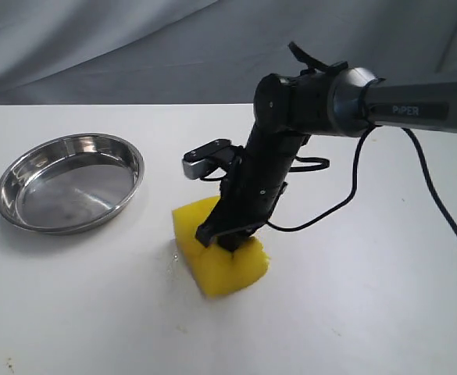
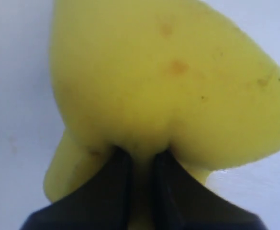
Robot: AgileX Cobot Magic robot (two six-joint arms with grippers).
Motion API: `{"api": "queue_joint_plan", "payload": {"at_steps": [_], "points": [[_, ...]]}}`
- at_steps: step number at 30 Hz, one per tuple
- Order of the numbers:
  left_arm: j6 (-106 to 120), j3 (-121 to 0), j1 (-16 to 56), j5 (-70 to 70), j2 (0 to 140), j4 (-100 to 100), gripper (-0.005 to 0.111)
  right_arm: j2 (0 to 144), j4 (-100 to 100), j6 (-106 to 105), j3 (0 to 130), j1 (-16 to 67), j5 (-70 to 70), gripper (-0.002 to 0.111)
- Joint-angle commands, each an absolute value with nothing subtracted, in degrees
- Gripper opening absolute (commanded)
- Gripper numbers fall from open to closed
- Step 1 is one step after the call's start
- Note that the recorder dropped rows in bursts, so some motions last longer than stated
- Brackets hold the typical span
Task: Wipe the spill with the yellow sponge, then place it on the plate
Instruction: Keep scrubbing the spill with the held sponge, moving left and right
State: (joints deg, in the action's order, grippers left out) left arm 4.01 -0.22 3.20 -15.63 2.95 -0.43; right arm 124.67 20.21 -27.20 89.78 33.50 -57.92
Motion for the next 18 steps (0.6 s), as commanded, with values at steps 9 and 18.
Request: {"api": "queue_joint_plan", "payload": {"at_steps": [9,18], "points": [[3.9,0.0,3.6,-15.2,2.7,-0.9,0.0,124.9,19.5,-32.3,89.8,46.8,-69.3,0.0],[3.9,0.0,3.6,-15.2,2.7,-0.9,0.0,126.8,-2.9,-14.7,89.8,48.0,-53.1,0.0]]}}
